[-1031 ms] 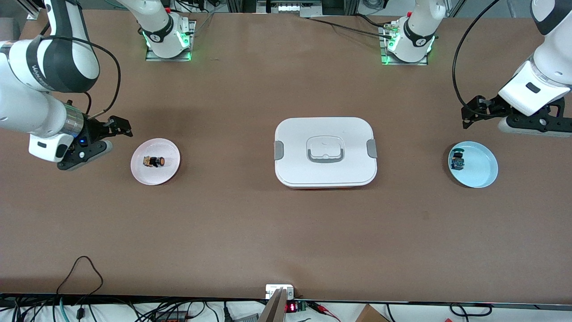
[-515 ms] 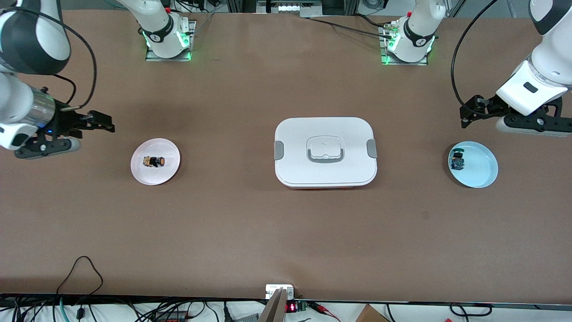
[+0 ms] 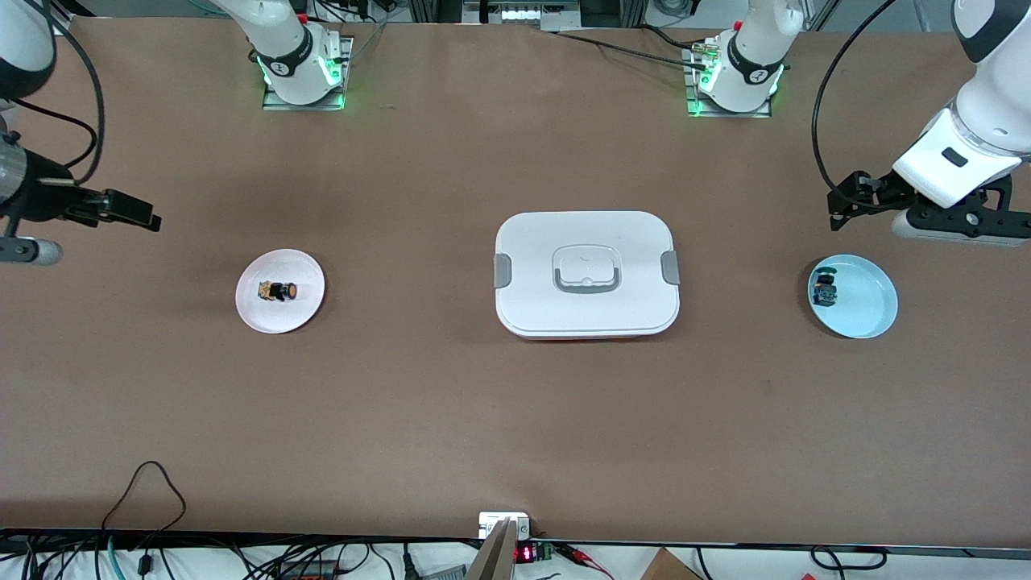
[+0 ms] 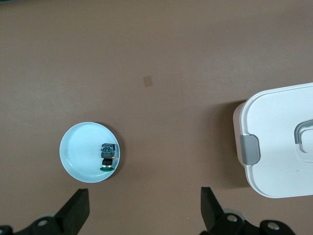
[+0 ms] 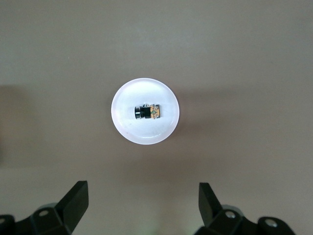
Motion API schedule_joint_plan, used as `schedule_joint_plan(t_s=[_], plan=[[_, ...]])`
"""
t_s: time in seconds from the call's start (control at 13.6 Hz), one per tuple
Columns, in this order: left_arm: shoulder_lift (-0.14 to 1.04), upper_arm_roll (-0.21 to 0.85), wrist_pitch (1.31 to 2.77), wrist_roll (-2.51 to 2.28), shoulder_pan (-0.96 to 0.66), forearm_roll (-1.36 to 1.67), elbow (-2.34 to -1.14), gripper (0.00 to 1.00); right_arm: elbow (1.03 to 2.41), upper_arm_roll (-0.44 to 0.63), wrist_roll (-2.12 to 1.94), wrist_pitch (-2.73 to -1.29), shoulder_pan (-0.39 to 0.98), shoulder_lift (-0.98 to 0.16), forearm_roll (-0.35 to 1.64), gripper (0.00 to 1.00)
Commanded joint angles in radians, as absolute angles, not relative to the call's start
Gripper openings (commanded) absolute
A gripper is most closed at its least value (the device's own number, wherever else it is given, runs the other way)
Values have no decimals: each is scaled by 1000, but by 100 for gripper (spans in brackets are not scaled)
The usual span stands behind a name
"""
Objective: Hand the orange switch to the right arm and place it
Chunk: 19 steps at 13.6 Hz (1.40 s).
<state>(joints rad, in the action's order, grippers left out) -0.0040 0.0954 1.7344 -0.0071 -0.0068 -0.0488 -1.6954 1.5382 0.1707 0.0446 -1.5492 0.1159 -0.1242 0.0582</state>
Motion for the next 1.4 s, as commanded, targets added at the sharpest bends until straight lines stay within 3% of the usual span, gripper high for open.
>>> schedule_joint_plan(t_s=[0.0, 0.52, 1.33], plan=[[3, 95, 1713, 15, -6, -35, -1671, 100, 1462, 169, 14, -1522, 109, -159, 17, 100], [9, 94, 1710, 17, -3, -37, -1654, 100, 1641, 166, 17, -1618, 121, -65, -32, 100], [9, 94, 1707, 17, -3, -37, -1654, 100, 1588, 164, 5, -1618, 118, -69, 15, 100]])
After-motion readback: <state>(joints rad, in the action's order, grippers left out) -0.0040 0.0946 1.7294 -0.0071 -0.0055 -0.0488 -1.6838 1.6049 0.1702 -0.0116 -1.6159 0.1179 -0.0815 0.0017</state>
